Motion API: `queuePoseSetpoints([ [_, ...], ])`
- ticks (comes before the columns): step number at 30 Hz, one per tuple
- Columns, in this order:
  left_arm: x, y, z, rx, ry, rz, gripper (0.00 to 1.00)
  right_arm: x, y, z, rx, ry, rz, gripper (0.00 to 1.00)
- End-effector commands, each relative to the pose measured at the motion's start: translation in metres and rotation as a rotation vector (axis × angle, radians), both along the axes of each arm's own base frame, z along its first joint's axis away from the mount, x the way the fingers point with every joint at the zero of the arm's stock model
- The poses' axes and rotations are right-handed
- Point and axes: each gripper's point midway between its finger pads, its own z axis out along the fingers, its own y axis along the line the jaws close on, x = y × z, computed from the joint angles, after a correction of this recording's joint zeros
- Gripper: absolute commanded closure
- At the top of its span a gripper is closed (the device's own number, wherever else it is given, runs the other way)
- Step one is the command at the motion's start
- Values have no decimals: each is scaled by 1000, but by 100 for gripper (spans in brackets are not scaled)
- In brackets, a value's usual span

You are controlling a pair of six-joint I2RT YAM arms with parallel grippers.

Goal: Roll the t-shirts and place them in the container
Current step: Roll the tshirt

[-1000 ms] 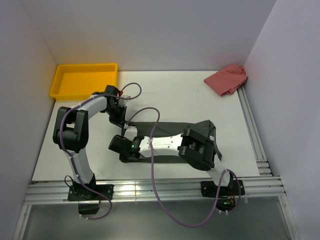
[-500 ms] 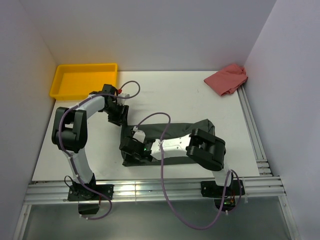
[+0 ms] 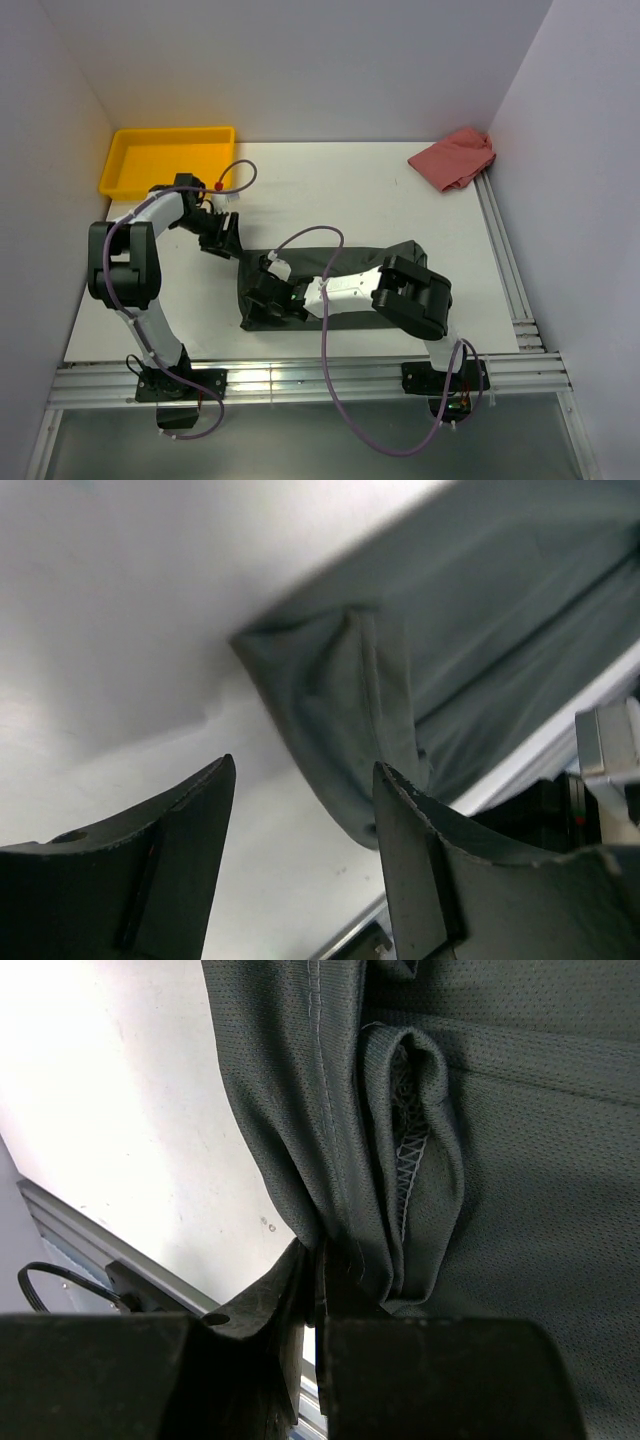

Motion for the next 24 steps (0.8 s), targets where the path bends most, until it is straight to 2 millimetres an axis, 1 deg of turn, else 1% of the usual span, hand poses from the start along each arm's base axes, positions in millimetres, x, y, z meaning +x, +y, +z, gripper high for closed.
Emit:
queuePoseSetpoints([
  [1, -27, -11, 5, -82, 47, -68, 38, 4, 5, 14, 51, -4, -19, 98],
  [4, -38, -9, -10, -77, 82, -61, 39, 4, 3, 12, 51, -2, -24, 99],
  [7, -43, -13, -18, -97, 119, -60, 41, 4, 2, 12, 47, 0, -27, 99],
  [13, -49, -17, -26, -117, 153, -59, 48, 6, -1, 12, 26, -10, -34, 99],
  [14, -50, -18, -27, -115, 155, -60, 52, 7, -1, 11, 24, -10, -36, 99],
  [16, -54, -20, -30, -103, 163, -69, 55, 8, -1, 12, 13, -18, -40, 98],
  [17, -55, -21, -31, -99, 163, -69, 59, 10, 0, 15, 11, -24, -40, 98],
  [19, -57, -23, -33, -83, 165, -70, 65, 12, -3, 13, -12, -33, -45, 98],
  [21, -56, -23, -32, -77, 162, -64, 72, 13, -4, 15, -26, -35, -47, 97],
  [22, -57, -22, -33, -69, 165, -58, 79, 14, -5, 16, -31, -42, -52, 96],
  [24, -56, -22, -30, -67, 154, -50, 83, 16, -7, 18, -52, -51, -59, 90],
])
